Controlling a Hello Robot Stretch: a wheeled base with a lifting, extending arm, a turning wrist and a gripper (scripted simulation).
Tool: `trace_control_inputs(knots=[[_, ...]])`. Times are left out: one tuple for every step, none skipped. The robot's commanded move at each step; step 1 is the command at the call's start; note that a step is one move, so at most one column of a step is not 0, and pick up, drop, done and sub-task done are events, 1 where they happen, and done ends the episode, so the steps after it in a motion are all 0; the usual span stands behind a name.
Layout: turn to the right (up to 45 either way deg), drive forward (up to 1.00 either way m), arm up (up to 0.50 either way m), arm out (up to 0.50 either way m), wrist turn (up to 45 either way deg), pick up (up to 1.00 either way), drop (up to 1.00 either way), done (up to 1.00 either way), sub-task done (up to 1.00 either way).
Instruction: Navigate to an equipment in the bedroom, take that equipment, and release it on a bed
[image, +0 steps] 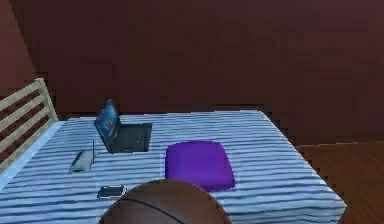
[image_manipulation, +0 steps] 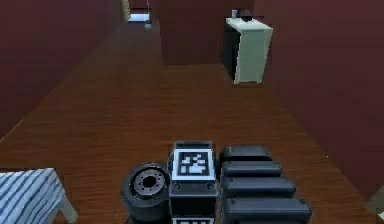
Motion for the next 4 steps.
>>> trace_control_inputs(knots=[[45.0,0.0,0.0,0.0,0.0,0.0,0.0,0.0,0.0],[27.0,0.0,0.0,0.0,0.0,0.0,0.0,0.0,0.0],[-45.0,0.0,0.0,0.0,0.0,0.0,0.0,0.0,0.0],[-45.0,0.0,0.0,0.0,0.0,0.0,0.0,0.0,0.0]])
